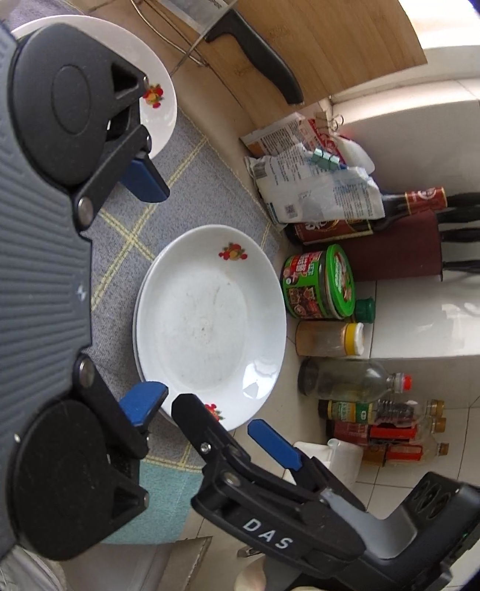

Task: Organize plates and bowls
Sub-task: 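Move both grippers to the rim of the brown-stained white plate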

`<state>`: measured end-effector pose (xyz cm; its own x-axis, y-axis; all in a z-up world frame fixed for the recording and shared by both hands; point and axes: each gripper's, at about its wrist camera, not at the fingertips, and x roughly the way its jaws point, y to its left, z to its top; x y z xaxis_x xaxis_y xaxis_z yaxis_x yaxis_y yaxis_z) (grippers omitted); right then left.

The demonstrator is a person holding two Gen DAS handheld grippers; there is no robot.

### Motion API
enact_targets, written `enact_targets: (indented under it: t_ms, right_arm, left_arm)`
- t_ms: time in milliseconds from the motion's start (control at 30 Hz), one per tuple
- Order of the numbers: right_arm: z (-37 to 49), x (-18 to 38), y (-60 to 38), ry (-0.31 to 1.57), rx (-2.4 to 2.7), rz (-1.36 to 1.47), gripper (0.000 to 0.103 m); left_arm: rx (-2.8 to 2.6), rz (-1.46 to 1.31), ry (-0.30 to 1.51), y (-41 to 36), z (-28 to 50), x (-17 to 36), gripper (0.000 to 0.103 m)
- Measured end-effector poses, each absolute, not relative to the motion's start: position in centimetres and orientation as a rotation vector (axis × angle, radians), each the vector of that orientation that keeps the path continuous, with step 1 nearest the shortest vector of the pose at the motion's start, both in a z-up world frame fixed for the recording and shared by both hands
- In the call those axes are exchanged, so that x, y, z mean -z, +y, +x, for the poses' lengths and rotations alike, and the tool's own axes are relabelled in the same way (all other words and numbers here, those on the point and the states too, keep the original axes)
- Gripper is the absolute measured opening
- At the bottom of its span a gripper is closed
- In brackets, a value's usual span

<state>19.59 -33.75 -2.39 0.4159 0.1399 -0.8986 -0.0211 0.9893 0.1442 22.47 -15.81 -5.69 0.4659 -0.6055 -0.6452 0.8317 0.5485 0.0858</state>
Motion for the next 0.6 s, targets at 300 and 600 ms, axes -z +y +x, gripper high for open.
enact_targets:
  t_ms: [300, 600]
  right_arm:
    - [19.0, 0.4, -29.6, 0.971, -0.202, 0.017, 0.103]
    - [19.6, 1.0, -22.9, 0.914, -0.348, -0.073, 0.103]
  left_arm:
    - [0.606, 0.289, 0.558, -8.4, 21.1, 3.1, 0.102]
    - [0.321, 0.178, 0.636, -1.1, 20.5, 3.9, 0.102]
